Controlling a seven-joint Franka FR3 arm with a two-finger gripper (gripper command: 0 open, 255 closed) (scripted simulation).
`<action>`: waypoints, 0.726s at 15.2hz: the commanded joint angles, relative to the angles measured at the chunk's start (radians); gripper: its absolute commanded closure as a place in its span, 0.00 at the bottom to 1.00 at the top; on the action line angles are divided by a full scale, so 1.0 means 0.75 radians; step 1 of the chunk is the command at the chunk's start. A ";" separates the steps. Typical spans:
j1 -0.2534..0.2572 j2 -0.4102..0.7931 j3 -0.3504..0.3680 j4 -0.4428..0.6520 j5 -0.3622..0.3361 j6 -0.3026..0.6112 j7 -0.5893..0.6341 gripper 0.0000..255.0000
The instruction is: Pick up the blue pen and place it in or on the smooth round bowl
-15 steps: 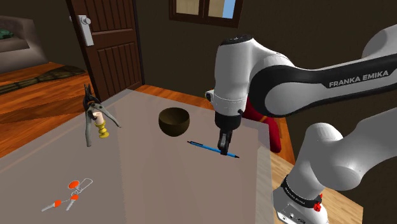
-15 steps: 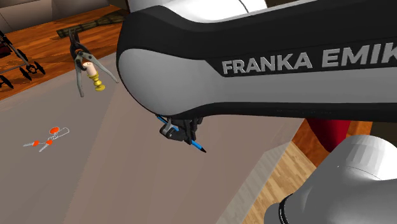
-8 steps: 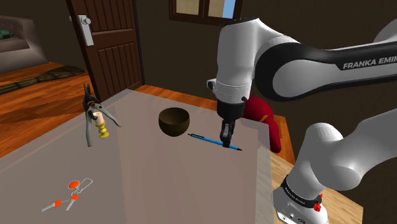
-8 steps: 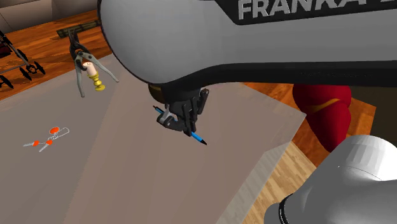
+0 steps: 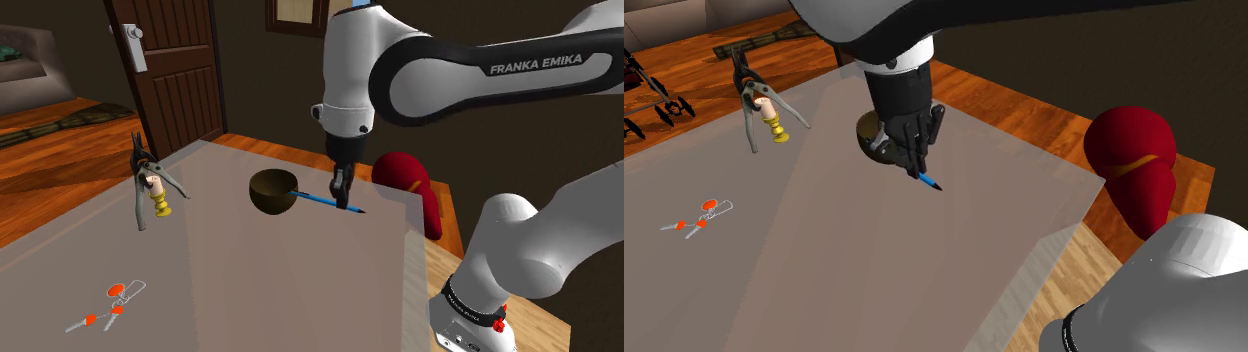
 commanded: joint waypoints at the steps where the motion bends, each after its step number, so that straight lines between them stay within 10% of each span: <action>1: -0.028 0.093 -0.018 0.080 -0.032 0.012 -0.028 1.00; 11: -0.133 0.531 -0.105 0.514 -0.159 0.008 -0.156 1.00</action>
